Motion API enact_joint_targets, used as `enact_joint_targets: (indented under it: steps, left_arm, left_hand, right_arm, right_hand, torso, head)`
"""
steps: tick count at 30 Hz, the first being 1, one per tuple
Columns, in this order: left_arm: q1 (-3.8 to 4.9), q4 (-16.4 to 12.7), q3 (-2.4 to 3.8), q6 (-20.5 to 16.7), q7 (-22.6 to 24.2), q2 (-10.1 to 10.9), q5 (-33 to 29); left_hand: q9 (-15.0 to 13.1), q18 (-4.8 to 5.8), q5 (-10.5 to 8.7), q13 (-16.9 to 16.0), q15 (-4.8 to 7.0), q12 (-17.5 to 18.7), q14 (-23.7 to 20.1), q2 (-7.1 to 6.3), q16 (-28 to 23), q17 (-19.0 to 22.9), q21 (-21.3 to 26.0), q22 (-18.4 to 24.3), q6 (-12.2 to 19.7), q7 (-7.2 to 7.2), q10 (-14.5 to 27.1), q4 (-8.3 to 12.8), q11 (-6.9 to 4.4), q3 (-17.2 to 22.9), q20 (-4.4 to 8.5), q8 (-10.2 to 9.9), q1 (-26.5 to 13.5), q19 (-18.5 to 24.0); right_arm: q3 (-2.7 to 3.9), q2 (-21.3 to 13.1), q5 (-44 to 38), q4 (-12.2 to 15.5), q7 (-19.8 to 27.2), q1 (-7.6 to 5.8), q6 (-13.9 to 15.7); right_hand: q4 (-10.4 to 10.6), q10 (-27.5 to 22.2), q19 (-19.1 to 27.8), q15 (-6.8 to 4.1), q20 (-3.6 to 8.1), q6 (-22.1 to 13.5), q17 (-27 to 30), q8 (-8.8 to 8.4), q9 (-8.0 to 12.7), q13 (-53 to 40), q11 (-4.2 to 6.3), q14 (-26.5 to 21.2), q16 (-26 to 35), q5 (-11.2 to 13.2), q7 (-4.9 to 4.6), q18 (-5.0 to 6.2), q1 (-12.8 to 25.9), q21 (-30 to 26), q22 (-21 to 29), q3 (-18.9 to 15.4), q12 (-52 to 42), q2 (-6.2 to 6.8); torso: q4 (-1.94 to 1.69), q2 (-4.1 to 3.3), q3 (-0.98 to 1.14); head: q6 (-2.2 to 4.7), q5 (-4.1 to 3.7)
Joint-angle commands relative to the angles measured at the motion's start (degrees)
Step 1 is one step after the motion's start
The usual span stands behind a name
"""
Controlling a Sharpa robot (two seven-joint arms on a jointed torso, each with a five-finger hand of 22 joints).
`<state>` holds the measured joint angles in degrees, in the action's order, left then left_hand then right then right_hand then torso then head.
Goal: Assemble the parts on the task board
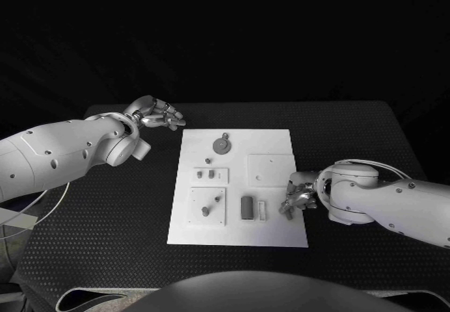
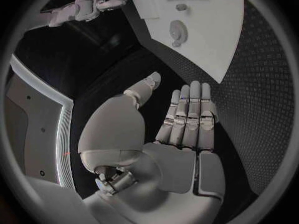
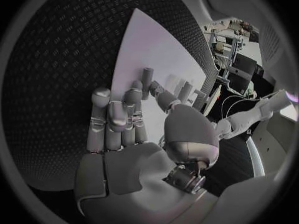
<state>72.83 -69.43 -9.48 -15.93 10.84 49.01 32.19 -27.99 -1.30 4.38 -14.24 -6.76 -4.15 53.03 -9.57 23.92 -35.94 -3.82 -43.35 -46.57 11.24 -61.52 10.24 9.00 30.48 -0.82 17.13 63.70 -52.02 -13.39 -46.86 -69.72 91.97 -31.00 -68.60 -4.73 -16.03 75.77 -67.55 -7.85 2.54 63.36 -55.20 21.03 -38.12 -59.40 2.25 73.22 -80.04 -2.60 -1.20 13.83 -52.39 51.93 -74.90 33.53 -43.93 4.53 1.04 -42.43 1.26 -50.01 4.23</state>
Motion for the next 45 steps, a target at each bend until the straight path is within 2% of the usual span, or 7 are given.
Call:
enact_joint_targets:
  steps: [1,8,13,22,27,39,45]
  left_arm:
    - [0.06,-0.2,0.03,0.7,0.1,0.0,-0.3]
    - [0.06,-0.2,0.03,0.9,-0.1,0.0,-0.2]
    - [0.06,-0.2,0.03,0.9,-0.1,-0.1,-0.2]
    - [0.10,-0.3,0.03,0.9,-0.1,0.1,-0.2]
    - [0.10,-0.3,0.03,1.0,-0.2,0.0,-0.2]
    - [0.14,-0.3,0.03,1.0,-0.2,0.1,-0.1]
    - [0.14,-0.3,0.03,1.1,-0.2,0.1,-0.1]
  left_hand:
    - [0.1,0.32,-0.06,0.1,-0.01,0.2,0.2,0.28,-0.2,-0.1,-0.1,0.1,0.3,-0.04,0.4,-0.4,0.06,-0.1,-0.25,0.4,-0.4,0.2]
    - [0.1,0.32,-0.06,0.1,-0.01,0.2,0.2,0.29,-0.3,-0.1,-0.2,0.1,0.3,-0.04,0.4,-0.4,0.06,-0.1,-0.24,0.4,-0.4,0.2]
    - [0.1,0.31,-0.06,0.1,-0.01,0.2,0.2,0.29,-0.3,-0.1,-0.1,0.1,0.3,-0.05,0.4,-0.3,0.06,-0.1,-0.24,0.4,-0.4,0.2]
    - [0.1,0.32,-0.07,0.1,-0.01,0.2,0.2,0.26,-0.3,-0.2,-0.1,0.1,0.3,-0.04,0.4,-0.3,0.06,-0.1,-0.24,0.4,-0.3,0.2]
    - [0.1,0.32,-0.07,0.1,-0.01,0.2,0.2,0.25,-0.3,-0.2,-0.1,0.1,0.3,-0.04,0.4,-0.3,0.06,-0.1,-0.24,0.4,-0.3,0.2]
    - [0.1,0.33,-0.08,0.1,-0.01,0.2,0.2,0.22,-0.4,-0.2,-0.1,0.1,0.3,-0.04,0.4,-0.3,0.07,-0.1,-0.25,0.4,-0.3,0.2]
    - [0.1,0.33,-0.08,0.1,-0.02,0.2,0.2,0.22,-0.4,-0.3,-0.1,0.1,0.3,-0.03,0.4,-0.4,0.07,-0.1,-0.25,0.4,-0.3,0.2]
  right_arm:
    - [-0.75,-0.4,10.8,-0.2,-1.4,0.53,1.2]
    - [-0.71,-1.0,15.0,1.2,-1.2,-0.43,3.1]
    - [-0.66,-1.1,17.5,2.2,-1.1,-1.03,6.2]
    - [-0.67,-0.3,19.7,2.4,-1.1,-1.10,8.4]
    - [-0.67,0.2,20.2,2.9,-0.8,-1.10,11.1]
    - [-0.71,2.3,22.0,1.6,-1.0,-1.07,10.5]
    - [-0.71,2.4,21.9,1.7,-1.3,-1.07,8.9]
  right_hand:
    - [-0.8,0.2,0.0,0.01,-0.32,-3.0,-0.2,-7.42,-0.1,0.0,-0.15,0.4,0.0,-0.2,-3.11,1.17,-4.3,0.0,-0.9,1.3,-0.3,-3.91]
    - [-0.8,0.3,-0.1,-0.03,-0.35,-2.8,-0.5,-7.35,-0.1,0.0,-0.09,0.6,-0.1,-0.2,-3.05,1.17,-4.3,0.1,-0.9,1.5,-0.4,-3.92]
    - [-0.9,0.4,-0.1,-0.06,-0.36,-2.7,-0.5,-7.29,-0.1,0.0,-0.05,0.6,-0.1,-0.2,-3.00,1.17,-4.3,0.1,-1.0,1.5,-0.4,-3.88]
    - [-0.8,0.4,-0.2,-0.09,-0.37,-2.6,-0.5,-7.25,-0.1,0.0,-0.01,0.6,-0.1,-0.2,-2.97,1.17,-4.3,0.1,-1.0,1.6,-0.4,-3.84]
    - [-0.8,0.4,-0.2,-0.10,-0.38,-2.6,-0.4,-7.23,-0.1,0.0,0.00,0.6,-0.1,-0.2,-2.95,1.17,-4.2,0.1,-1.0,1.6,-0.4,-3.78]
    - [-0.7,0.3,-0.2,-0.14,-0.46,-2.5,-0.1,-7.24,0.0,0.1,0.00,0.5,0.1,-0.2,-2.96,1.17,-3.5,0.1,-0.9,1.6,-0.4,-3.65]
    - [-0.3,0.4,-0.5,-0.16,-0.61,-2.0,-0.1,-7.17,0.1,0.2,0.04,0.6,0.1,-0.2,-2.91,1.17,-0.6,0.0,-0.7,1.2,-0.4,-2.92]
  torso:
    - [-0.01,0.01,-0.01]
    - [0.00,-0.01,0.01]
    - [0.00,0.01,-0.01]
    - [-0.01,0.01,-0.06]
    - [-0.02,-0.02,-0.03]
    - [-0.05,-0.04,-0.01]
    - [-0.03,0.01,-0.01]
  head:
    - [0.01,-0.04]
    - [0.01,-0.11]
    - [0.01,-0.13]
    - [0.01,-0.16]
    - [0.01,-0.14]
    - [0.01,-0.08]
    - [0.01,-0.05]
